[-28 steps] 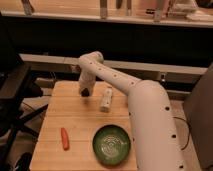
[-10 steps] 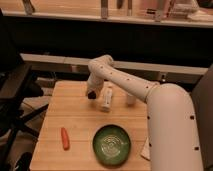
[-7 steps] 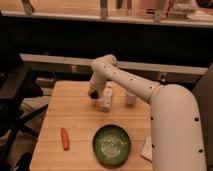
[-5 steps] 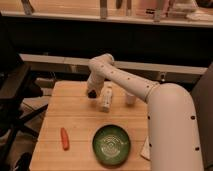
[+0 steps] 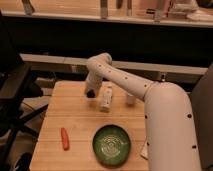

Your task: Place the eraser on the white sponge

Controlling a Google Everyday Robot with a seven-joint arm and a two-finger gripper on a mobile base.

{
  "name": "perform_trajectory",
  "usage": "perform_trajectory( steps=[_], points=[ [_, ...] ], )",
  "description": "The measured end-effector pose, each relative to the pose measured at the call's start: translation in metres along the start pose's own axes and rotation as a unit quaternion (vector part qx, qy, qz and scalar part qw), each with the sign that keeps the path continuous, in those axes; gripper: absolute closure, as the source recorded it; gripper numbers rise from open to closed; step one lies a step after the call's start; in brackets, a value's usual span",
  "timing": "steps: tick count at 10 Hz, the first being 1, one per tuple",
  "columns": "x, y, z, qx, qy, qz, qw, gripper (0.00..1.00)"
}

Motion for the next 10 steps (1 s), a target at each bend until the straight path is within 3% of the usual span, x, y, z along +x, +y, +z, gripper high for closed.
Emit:
perform_trajectory(
  steps=[8, 10],
  points=[
    [-0.028, 0.013, -0.002, 0.005, -0.005, 0.006, 1.0000, 1.00],
    [-0.028, 0.030, -0.006, 0.006, -0.003, 0.014, 0.9999, 1.00]
  ],
)
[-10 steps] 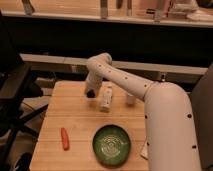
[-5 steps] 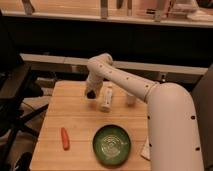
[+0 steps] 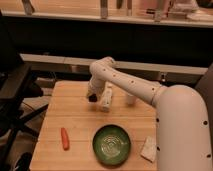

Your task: Place the eraser on the white sponge

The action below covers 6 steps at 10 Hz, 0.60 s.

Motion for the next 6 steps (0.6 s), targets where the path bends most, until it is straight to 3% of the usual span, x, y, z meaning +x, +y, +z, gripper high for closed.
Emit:
perform_trajectory(
  steps=[6],
  points=[
    [-0.011, 0.022, -0.007, 0.008, 0.006, 0.016, 0.9998, 1.00]
  ],
)
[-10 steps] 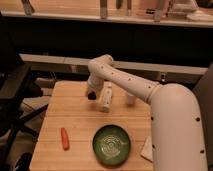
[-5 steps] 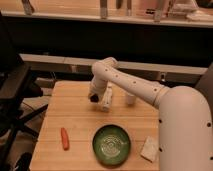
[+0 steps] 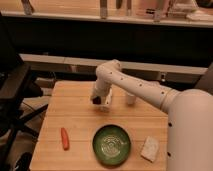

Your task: Place the eraser on the white sponge

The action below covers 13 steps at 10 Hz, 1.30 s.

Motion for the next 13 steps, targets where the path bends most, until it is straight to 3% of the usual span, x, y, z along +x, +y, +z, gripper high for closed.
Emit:
perform_trajectory(
  steps=[3, 13],
  points=[
    [0.005, 0.028, -0.004, 0.005, 0.006, 0.013, 0.9999, 1.00],
    [0.000, 0.060, 0.002, 0.010, 0.013, 0.030, 0.9994, 1.00]
  ],
)
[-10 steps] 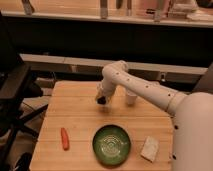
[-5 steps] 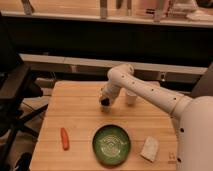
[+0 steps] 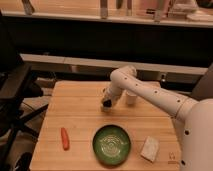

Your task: Place the eraser on the white sponge

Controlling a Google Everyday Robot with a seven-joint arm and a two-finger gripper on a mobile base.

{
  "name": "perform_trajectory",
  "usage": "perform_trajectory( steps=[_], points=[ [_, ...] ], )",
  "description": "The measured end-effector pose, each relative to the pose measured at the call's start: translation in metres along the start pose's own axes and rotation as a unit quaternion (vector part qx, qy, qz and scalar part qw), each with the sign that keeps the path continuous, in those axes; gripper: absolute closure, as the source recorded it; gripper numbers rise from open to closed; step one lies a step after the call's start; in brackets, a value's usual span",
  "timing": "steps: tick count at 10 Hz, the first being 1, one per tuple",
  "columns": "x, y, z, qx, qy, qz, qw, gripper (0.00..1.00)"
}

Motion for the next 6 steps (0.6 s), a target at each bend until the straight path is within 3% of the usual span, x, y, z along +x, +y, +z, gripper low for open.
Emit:
perform_trajectory(
  steps=[6],
  points=[
    [-0.0025, 0.0160, 0.0021, -0.001, 0.001, 0.005, 1.0000, 1.00]
  ],
)
